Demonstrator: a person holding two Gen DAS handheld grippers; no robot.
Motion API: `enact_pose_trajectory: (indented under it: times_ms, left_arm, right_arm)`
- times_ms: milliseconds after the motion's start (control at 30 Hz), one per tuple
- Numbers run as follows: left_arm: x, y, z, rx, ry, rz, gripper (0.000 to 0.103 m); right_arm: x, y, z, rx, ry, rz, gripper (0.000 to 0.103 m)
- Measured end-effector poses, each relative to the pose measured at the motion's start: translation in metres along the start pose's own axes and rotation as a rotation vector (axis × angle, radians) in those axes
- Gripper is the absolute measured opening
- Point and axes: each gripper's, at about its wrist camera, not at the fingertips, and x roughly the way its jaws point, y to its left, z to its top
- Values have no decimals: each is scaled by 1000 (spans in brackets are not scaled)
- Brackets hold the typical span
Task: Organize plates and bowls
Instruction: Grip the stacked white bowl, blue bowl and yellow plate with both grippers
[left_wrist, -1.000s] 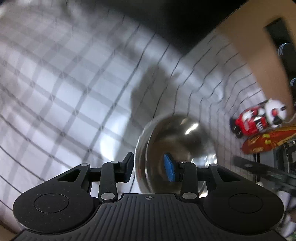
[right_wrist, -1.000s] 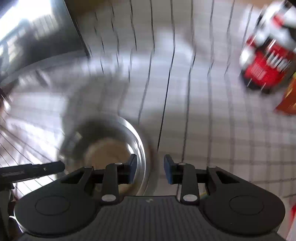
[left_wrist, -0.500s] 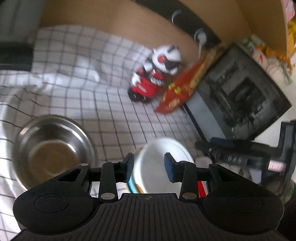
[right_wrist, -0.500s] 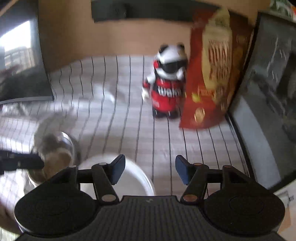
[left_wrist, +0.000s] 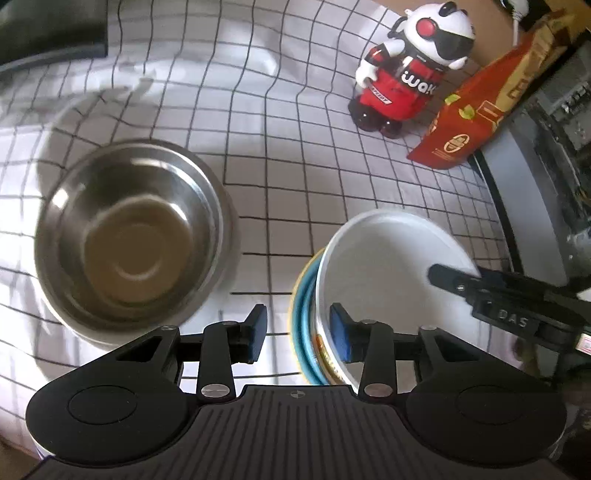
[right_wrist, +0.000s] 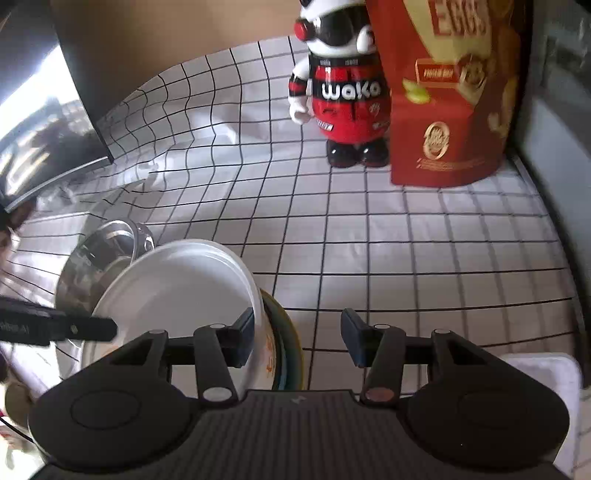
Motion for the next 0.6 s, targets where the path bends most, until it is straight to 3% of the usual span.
enact_pose_trajectory:
  times_ms: [167, 233, 367, 600]
  left_arm:
    - [10, 6, 0, -54, 17, -44, 46]
    - [11, 9, -2, -56, 16, -46, 41]
    - [20, 19, -9, -85, 23, -79, 44]
    - [29, 20, -15, -103, 10, -161, 43]
  right_arm:
    - [11, -11, 4, 45, 38, 60, 49]
    - [14, -16, 4, 84, 78, 97, 49]
    - [24, -20, -10, 181, 173, 205, 49]
    - [37, -5, -34, 228, 221, 187, 51]
